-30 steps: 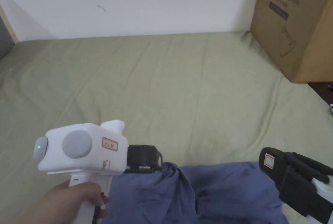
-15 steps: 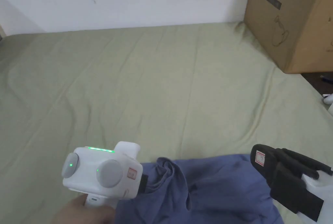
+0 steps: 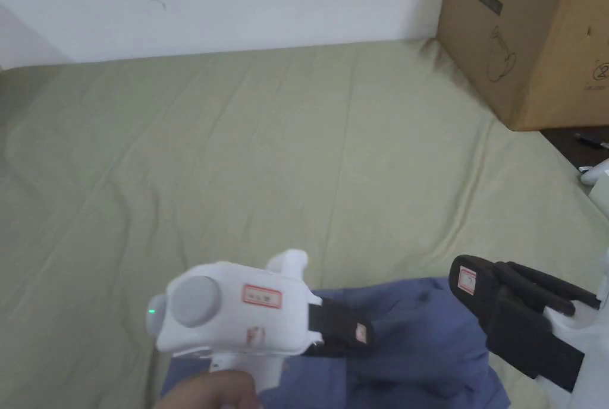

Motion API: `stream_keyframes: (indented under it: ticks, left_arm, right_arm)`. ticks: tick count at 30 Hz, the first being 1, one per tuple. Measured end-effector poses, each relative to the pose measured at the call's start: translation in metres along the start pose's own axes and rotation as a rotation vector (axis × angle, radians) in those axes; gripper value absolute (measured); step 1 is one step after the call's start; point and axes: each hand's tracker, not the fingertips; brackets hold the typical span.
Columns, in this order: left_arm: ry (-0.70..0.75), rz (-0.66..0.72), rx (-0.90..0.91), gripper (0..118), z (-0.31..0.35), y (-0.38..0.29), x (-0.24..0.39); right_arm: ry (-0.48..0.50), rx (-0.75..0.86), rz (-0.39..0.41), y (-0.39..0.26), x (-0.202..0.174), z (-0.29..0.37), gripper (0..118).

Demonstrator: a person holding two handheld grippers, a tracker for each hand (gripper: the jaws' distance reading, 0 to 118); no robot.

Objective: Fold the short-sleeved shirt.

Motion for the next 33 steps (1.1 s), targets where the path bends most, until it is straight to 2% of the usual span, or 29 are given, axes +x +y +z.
stream_keyframes:
  ticks: [2,5,8,9,10,11,12,13,14,15,17,22,25,28,29,30,31,32,33]
  left_arm:
    - [0.064,-0.029,0.080,0,0.033,0.009,-0.004]
    - [0.266,-0.060,0.156,0,0.086,0.023,-0.025]
    - [0.468,-0.075,0.036,0,0.117,0.026,-0.065]
    - [0.508,-0.089,-0.008,0,0.122,0.022,-0.081]
    - [0.476,-0.066,-0.037,0,0.128,0.019,-0.097]
    - [0.405,-0.003,-0.060,9,0.134,0.015,-0.120]
    - [0.302,0.077,-0.073,31,0.140,0.013,-0.139]
    - [0.228,0.135,-0.082,60,0.142,0.010,-0.153]
    - [0.157,0.167,-0.076,95,0.143,0.006,-0.167]
    - [0.094,0.169,-0.062,108,0.142,0.002,-0.171]
    - [0.037,0.179,-0.010,111,0.139,0.001,-0.183]
    - [-0.169,0.369,0.001,114,0.109,0.002,-0.205]
    - [-0.283,0.441,-0.001,115,0.091,0.006,-0.203]
    - [-0.240,0.388,-0.010,114,0.086,0.009,-0.199]
    - [-0.230,0.380,-0.006,109,0.088,0.008,-0.196]
    - [-0.190,0.363,-0.001,96,0.092,0.009,-0.195]
    - [-0.136,0.343,0.006,68,0.096,0.009,-0.194]
    - [-0.052,0.307,0.010,15,0.099,0.009,-0.188]
    - [0.082,0.259,0.003,8,0.100,0.009,-0.182]
  right_arm:
    - [-0.005,0.005,0.004,0.003,0.001,0.002,0]
    - [-0.017,0.006,0.011,0.005,0.002,0.002,0]
    - [-0.025,-0.004,0.010,0.004,0.004,-0.001,0]
    - [-0.025,-0.009,0.010,0.004,0.003,-0.003,0]
    - [-0.024,-0.013,0.012,0.003,0.003,-0.004,0]
    - [-0.025,-0.017,0.019,0.003,0.001,-0.006,0]
    - [-0.030,-0.020,0.029,0.003,-0.001,-0.008,0]
    - [-0.031,-0.023,0.035,0.004,-0.003,-0.010,0]
    - [-0.030,-0.027,0.039,0.003,-0.005,-0.012,0]
    - [-0.028,-0.031,0.041,0.003,-0.007,-0.014,0]
    - [-0.026,-0.049,0.049,0.001,-0.013,-0.020,0]
    - [-0.013,-0.099,0.072,-0.005,-0.030,-0.035,0]
    - [0.004,-0.115,0.079,-0.007,-0.037,-0.041,0]
    - [0.012,-0.119,0.086,-0.008,-0.041,-0.044,0]
    - [0.014,-0.119,0.085,-0.008,-0.041,-0.044,0]
    - [0.017,-0.118,0.084,-0.008,-0.040,-0.043,0]
    - [0.019,-0.117,0.083,-0.007,-0.040,-0.043,0]
    - [0.021,-0.117,0.082,-0.007,-0.040,-0.043,0]
    - [0.022,-0.117,0.081,-0.007,-0.040,-0.042,0]
